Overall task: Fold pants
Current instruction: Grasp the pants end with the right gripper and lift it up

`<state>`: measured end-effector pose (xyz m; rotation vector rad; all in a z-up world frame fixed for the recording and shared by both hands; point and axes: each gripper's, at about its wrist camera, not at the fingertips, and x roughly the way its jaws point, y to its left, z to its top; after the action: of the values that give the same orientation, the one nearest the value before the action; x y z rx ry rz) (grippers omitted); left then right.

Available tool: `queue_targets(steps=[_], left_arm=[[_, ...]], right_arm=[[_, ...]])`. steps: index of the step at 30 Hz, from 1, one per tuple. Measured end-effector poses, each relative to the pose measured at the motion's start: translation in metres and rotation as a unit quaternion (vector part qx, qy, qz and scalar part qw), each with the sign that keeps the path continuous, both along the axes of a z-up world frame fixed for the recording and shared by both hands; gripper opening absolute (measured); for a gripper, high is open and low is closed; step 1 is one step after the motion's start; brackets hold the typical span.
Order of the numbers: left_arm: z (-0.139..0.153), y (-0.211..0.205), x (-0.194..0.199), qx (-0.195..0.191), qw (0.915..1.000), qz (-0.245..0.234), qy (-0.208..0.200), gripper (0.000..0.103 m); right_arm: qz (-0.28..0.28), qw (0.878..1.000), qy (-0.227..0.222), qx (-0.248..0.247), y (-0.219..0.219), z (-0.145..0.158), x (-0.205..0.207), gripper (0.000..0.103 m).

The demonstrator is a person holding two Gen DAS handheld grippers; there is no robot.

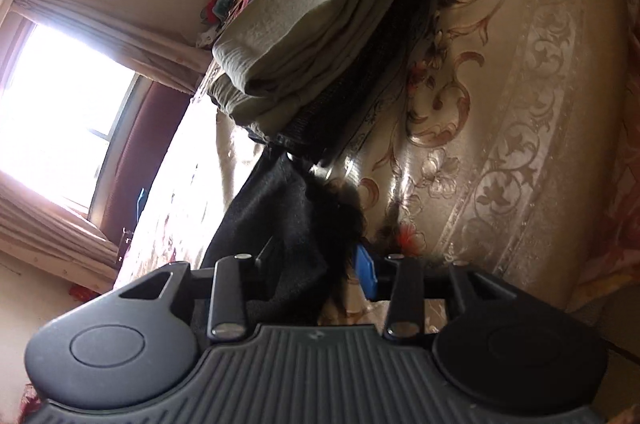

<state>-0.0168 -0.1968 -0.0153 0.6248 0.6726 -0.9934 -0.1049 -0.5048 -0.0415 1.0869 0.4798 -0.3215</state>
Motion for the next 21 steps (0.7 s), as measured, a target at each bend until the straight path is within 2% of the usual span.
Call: queue_targets(steps=[1, 4, 7, 12, 14, 18, 21], left_arm=[[0.0, -0.002, 0.001, 0.001, 1.0, -0.001, 0.0, 0.055], [0.001, -0.004, 0.001, 0.001, 1.0, -0.006, 0.005, 0.042], [0.005, -0.002, 0.001, -0.004, 0.9998, -0.013, 0.012, 0.032], [0.024, 0.005, -0.002, -0.028, 0.9987, -0.019, 0.038, 0.023], [0.023, 0.004, -0.005, -0.027, 0.9984, -0.028, 0.041, 0.023], [-0.002, -0.005, -0.006, 0.007, 0.9978, -0.036, 0.056, 0.023], [0.004, -0.002, -0.004, -0.002, 0.9984, -0.024, 0.052, 0.023]], right_arm=[[-0.003, 1.0, 0.005, -0.009, 0.0, 0.001, 0.003, 0.039], [0.004, 1.0, 0.011, -0.02, -0.002, 0.007, 0.009, 0.011], [0.018, 0.999, 0.001, -0.033, -0.002, 0.015, 0.006, 0.01], [0.024, 0.999, -0.033, -0.03, -0.005, 0.033, -0.008, 0.009], [0.022, 0.999, -0.023, -0.032, -0.005, 0.028, -0.008, 0.009], [0.018, 0.999, 0.036, -0.023, -0.008, 0.0, 0.001, 0.009], [0.031, 0.998, 0.036, -0.029, -0.006, 0.008, -0.001, 0.016]])
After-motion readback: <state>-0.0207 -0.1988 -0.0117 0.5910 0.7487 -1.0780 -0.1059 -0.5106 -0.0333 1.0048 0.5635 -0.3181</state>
